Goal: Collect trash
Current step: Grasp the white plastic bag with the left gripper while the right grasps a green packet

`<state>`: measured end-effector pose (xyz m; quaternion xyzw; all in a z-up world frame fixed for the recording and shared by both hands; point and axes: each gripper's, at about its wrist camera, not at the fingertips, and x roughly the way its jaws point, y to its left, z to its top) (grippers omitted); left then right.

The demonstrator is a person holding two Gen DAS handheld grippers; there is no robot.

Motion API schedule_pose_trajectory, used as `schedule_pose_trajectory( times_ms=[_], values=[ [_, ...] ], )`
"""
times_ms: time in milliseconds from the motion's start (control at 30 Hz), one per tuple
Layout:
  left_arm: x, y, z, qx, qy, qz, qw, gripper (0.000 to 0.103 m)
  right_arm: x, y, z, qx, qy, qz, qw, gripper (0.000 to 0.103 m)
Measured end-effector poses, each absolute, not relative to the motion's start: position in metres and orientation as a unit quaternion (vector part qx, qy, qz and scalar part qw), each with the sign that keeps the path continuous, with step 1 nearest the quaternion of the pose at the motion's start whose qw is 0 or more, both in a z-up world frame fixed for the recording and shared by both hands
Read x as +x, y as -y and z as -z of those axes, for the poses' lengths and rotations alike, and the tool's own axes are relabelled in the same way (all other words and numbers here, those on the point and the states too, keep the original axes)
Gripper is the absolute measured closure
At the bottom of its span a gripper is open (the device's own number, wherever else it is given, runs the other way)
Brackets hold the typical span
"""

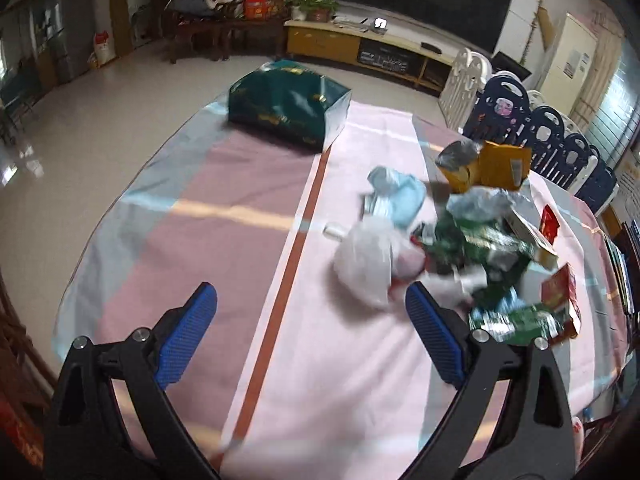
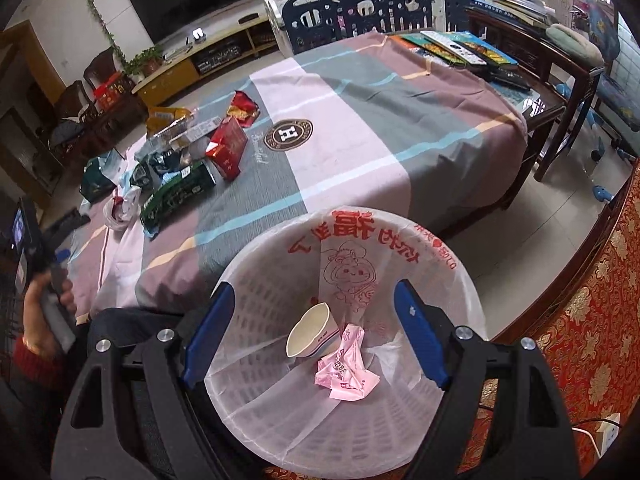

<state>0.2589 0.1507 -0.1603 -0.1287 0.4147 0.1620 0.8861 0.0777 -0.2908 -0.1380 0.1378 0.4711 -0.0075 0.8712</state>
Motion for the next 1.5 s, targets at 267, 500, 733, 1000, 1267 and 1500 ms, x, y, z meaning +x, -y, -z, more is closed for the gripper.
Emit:
schedule_pose_trajectory(
  times_ms=[267, 500, 733, 1000, 1267, 1500],
  values=[
    [0.309, -0.114, 0.195, -0.026, -0.449, -0.047, 0.892, 0.008, 0.091, 0.288, 0.16, 0.147, -0.5, 0.013, 0.854, 0.023],
    [0.315, -0.099, 0.21, 0.004, -0.472, 0.0, 0.882, 0.077, 0.102, 0.275, 0.167, 0.171, -0.508, -0.004, 0.844, 0.023],
    [0.229, -0.151, 0.164, -0.186, -0.382, -0.003, 0.905, 0.078, 0.122, 0.238, 0.163, 0.149, -0.497, -0.032, 0.854, 0.023],
    [0.187, -0.17, 0.155, -0.243, -0.343, -0.031, 0.907, 0.075, 0.2, 0.159, 0.171, 0.169, -0.495, -0.078, 0.849, 0.023],
    [0.183, -0.174, 0.162, -0.276, -0.338, -0.016, 0.9, 0.075, 0.298, 0.09, 0.194, 0.229, -0.503, -0.048, 0.832, 0.023],
    [0.185, -0.162, 0.162, -0.244, -0.343, 0.003, 0.907, 0.075, 0.316, 0.071, 0.222, 0.193, -0.551, -0.036, 0.811, 0.058]
  ],
)
